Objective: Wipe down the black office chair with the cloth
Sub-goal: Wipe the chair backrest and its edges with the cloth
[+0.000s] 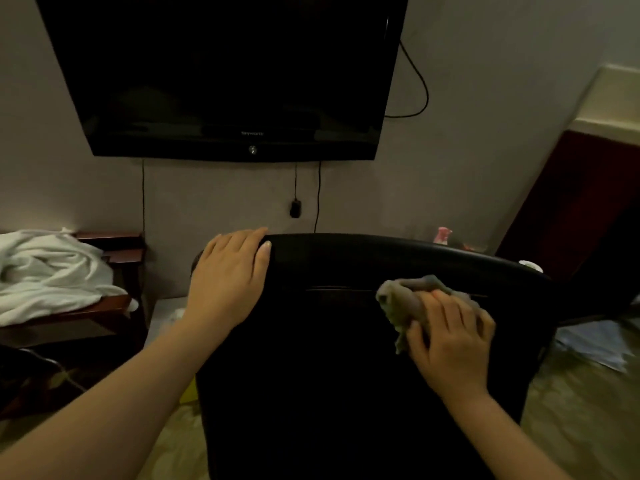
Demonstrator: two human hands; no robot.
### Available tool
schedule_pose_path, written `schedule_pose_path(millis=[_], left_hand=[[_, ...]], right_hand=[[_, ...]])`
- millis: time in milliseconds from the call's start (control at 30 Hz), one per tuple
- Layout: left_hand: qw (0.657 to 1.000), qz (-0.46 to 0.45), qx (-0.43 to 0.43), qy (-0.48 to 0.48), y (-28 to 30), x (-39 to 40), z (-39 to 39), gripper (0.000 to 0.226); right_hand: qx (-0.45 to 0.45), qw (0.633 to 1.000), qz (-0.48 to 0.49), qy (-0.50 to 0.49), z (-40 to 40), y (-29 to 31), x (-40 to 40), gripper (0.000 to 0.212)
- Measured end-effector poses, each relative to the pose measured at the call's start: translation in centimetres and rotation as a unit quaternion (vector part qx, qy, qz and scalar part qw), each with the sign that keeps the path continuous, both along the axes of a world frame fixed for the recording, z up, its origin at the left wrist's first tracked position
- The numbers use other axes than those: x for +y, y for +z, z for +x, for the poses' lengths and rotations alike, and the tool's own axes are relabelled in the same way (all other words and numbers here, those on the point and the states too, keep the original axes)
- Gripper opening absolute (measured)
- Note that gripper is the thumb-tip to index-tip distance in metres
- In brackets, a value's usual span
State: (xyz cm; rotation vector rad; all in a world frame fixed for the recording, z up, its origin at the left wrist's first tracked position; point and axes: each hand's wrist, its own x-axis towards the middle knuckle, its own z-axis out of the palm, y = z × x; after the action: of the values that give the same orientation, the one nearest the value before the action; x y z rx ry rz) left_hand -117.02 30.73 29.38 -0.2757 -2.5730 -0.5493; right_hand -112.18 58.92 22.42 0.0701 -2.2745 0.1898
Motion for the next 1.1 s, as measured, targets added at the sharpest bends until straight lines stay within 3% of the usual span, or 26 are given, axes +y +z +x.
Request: schedule_pose_path(millis=[100, 233, 367, 500, 600, 667, 833, 933, 1100], left_hand=[[1.000, 0.014, -0.007, 0.022, -0.8, 0.8, 0.1, 0.064], [0.999, -0.007, 0.006, 0.053, -1.4, 0.5, 0.1, 0.064], [0.999, -0.005, 0.013, 0.051, -1.7, -0.1, 0.6, 0.065], [0.999, 0.008, 0.015, 0.036, -1.7, 0.1, 1.0, 0.071], [0.998, 0.001, 0.007, 0.055, -1.9, 0.5, 0.8, 0.076], [0.998, 0.010, -0.009, 0.061, -1.9, 0.4, 0.6, 0.079], [0.998, 0.028, -0.047, 0.043, -1.3, -0.8, 0.6, 0.086], [0.999, 0.014, -0.047, 0.008, -1.1, -1.6, 0.9, 0.083], [0.998, 0.023, -0.063, 0.013, -0.9, -1.1, 0.8, 0.081]], right_hand=[[0.000, 0.996, -0.089, -0.031, -0.7, -0.1, -4.5, 0.037], [-0.014, 0.997, -0.049, 0.062, -1.8, -0.4, -12.3, 0.032], [-0.020, 0.990, 0.040, 0.137, -1.7, 0.3, -8.6, 0.035], [-0.016, 1.000, -0.003, 0.027, -0.2, 0.6, -0.1, 0.038], [-0.022, 0.993, -0.103, -0.059, 0.1, 0.2, -1.9, 0.040], [-0.028, 0.994, -0.103, -0.016, -0.3, 0.5, -6.9, 0.033], [-0.044, 0.992, 0.011, 0.120, -1.2, 1.4, -16.1, 0.031], [-0.036, 0.986, 0.066, 0.147, -1.3, 1.3, -11.0, 0.036], [-0.009, 0.999, -0.017, -0.025, 0.4, 0.5, 1.6, 0.041]])
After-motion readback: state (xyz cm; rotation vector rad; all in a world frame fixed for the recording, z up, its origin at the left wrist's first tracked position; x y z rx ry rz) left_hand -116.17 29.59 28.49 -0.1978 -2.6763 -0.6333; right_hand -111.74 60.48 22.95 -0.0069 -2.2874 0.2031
